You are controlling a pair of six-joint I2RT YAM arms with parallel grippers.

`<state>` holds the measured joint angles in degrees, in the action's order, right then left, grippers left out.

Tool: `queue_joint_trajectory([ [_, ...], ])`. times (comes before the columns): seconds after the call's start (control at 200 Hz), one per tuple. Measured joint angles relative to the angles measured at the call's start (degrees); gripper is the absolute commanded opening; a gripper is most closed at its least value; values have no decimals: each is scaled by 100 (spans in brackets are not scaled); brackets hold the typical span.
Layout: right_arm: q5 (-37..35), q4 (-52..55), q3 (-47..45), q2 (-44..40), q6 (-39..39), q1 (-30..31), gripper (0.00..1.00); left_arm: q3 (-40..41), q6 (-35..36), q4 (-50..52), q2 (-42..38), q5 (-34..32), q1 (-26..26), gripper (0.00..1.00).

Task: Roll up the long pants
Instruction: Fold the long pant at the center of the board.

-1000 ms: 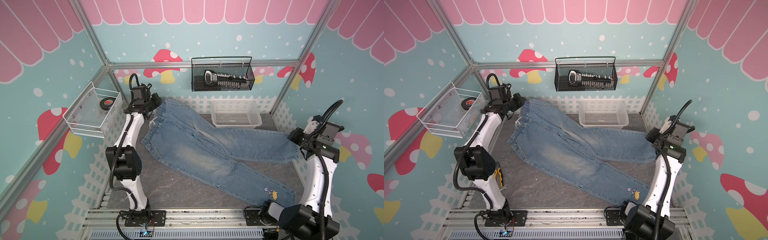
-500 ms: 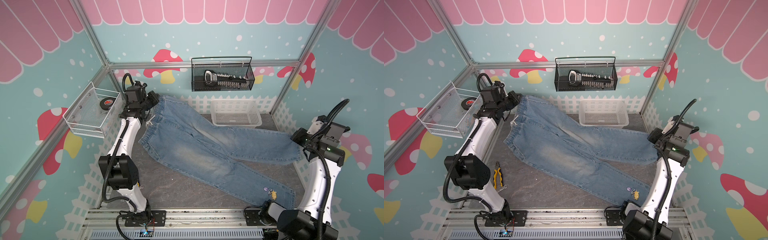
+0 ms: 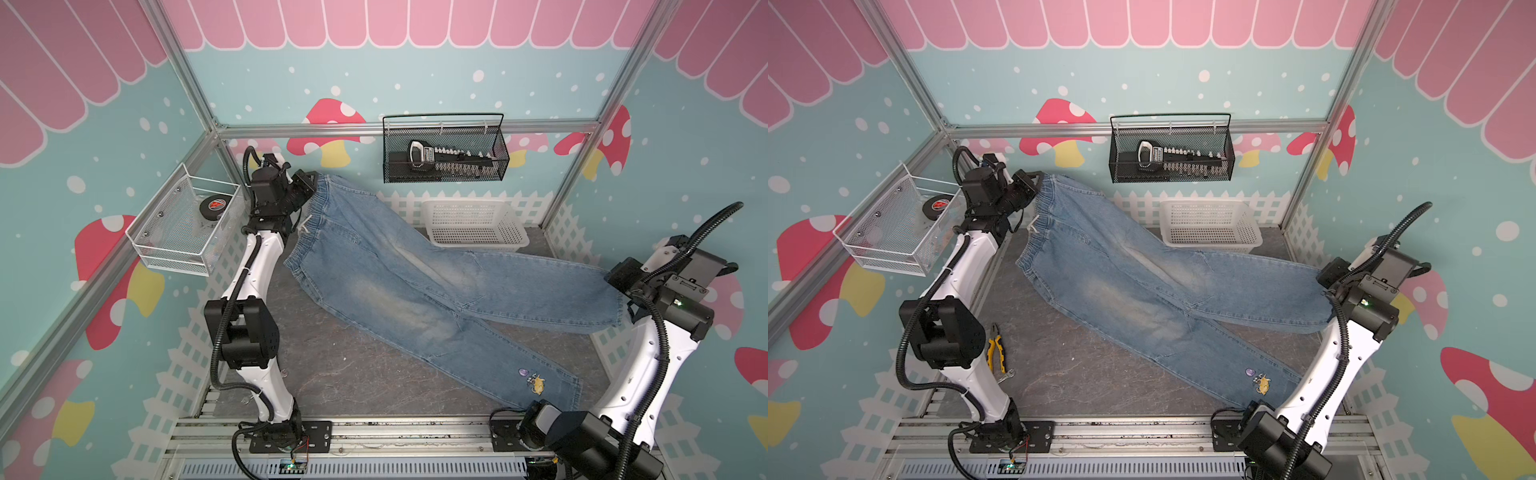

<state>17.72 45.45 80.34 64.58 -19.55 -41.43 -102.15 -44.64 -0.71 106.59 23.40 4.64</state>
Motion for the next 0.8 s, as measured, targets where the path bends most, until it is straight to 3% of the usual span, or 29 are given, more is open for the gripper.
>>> queue_joint_trajectory([
  [0.385,730,-205,-304,20,-173,-61,0,376,-282,-332,2,160,151,0],
  [0.8,1119,-304,-1071,-173,-326,-70,0,1615,-404,-717,-109,262,210,0],
])
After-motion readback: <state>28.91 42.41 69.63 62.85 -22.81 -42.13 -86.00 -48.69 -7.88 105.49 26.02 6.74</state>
